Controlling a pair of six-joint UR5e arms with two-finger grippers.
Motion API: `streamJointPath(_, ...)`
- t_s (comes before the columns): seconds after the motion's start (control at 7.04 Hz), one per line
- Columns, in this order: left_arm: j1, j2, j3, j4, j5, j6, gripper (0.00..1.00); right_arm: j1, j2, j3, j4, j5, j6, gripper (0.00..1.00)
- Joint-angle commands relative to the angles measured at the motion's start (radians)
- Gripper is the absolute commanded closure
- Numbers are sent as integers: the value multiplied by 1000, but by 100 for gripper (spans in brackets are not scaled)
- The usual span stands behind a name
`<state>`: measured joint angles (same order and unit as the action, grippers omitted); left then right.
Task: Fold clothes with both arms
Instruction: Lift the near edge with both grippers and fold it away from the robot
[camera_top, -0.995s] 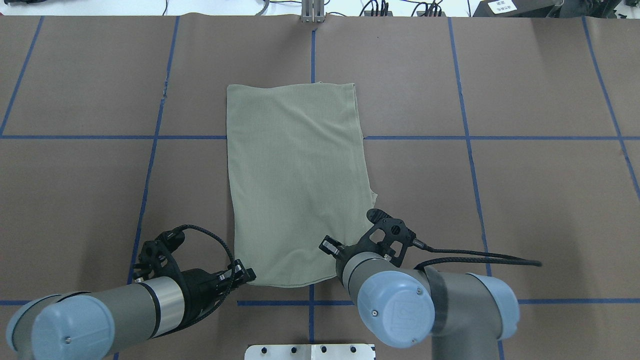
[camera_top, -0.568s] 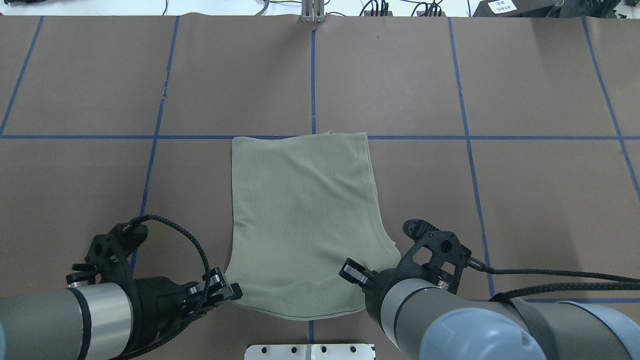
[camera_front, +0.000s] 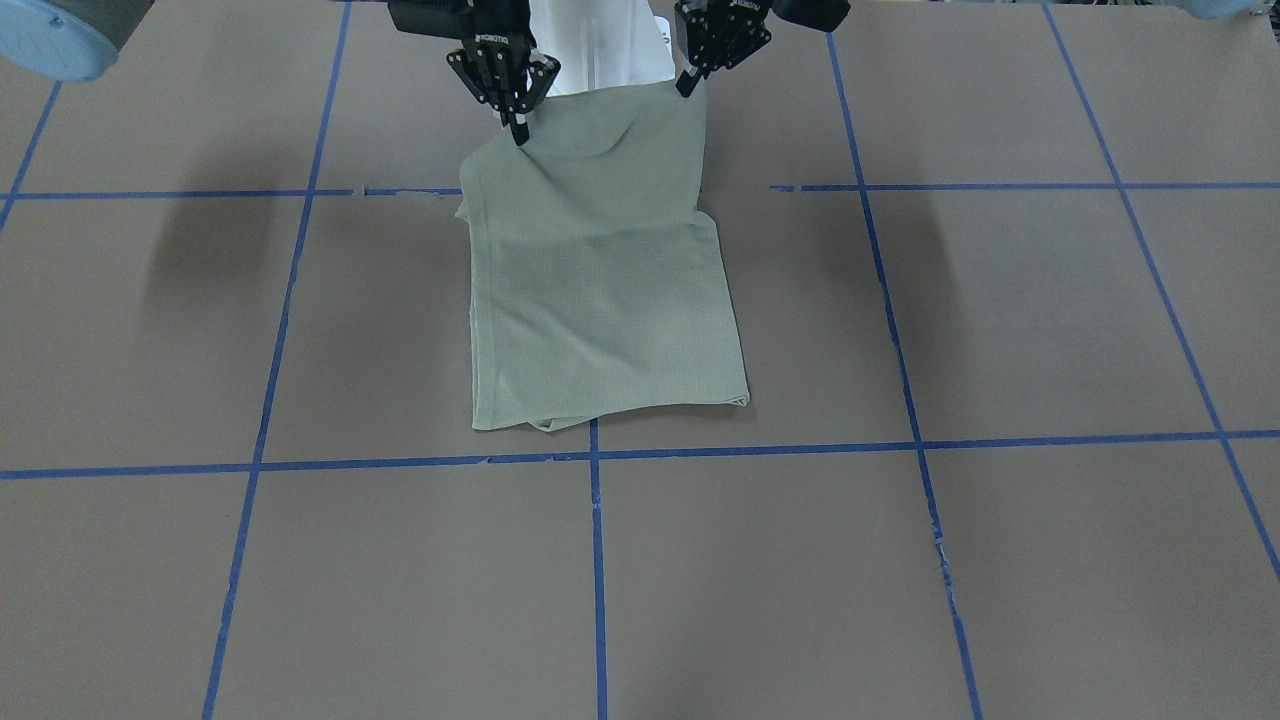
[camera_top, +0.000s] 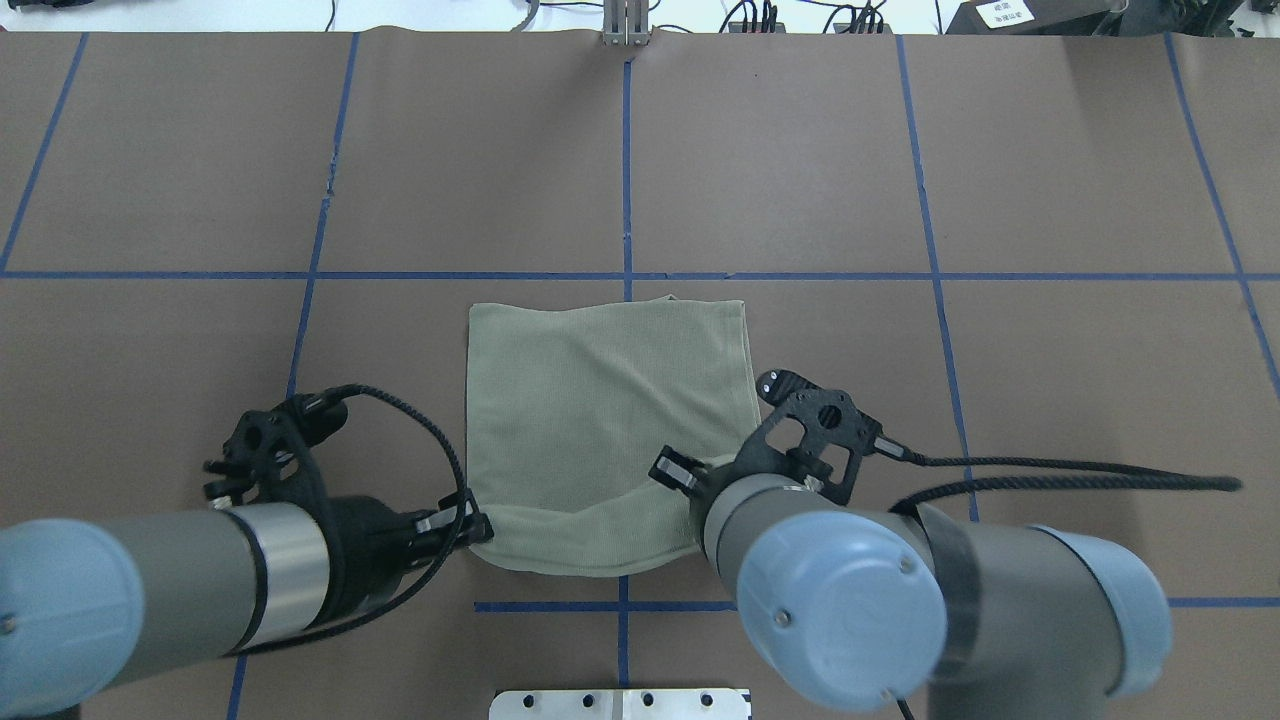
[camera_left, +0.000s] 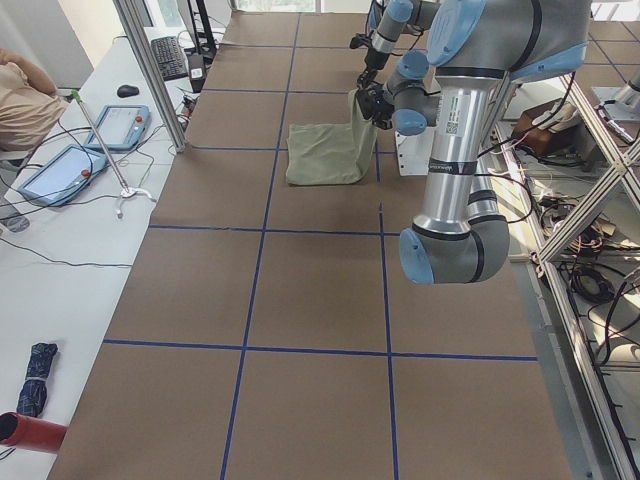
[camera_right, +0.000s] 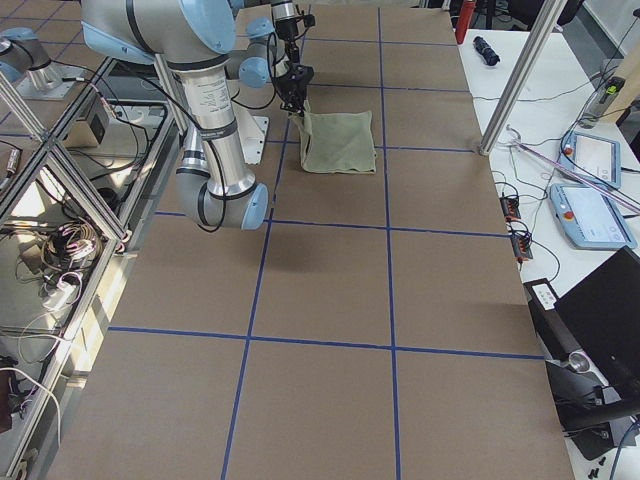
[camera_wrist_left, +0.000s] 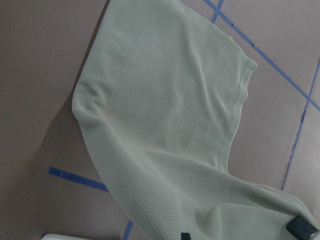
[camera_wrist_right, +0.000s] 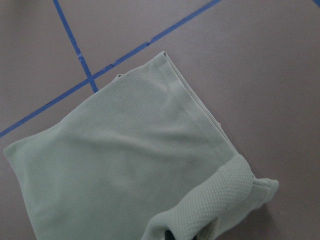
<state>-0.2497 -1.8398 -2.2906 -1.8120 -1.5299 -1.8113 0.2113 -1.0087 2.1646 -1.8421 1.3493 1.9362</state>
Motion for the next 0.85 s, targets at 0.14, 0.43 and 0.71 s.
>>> streamJointPath(0.14,-175,-107,219,-7,-29,169,100,167,47,-259,204,88,-120,100)
streamJointPath(0.43,-236,-157,357,-32,-27,214,100,200,129,-394,207,99,-131,100)
streamJointPath(0.71,-269,-190,500,-134,-26,234,100,226,174,-549,322,109,-131,100)
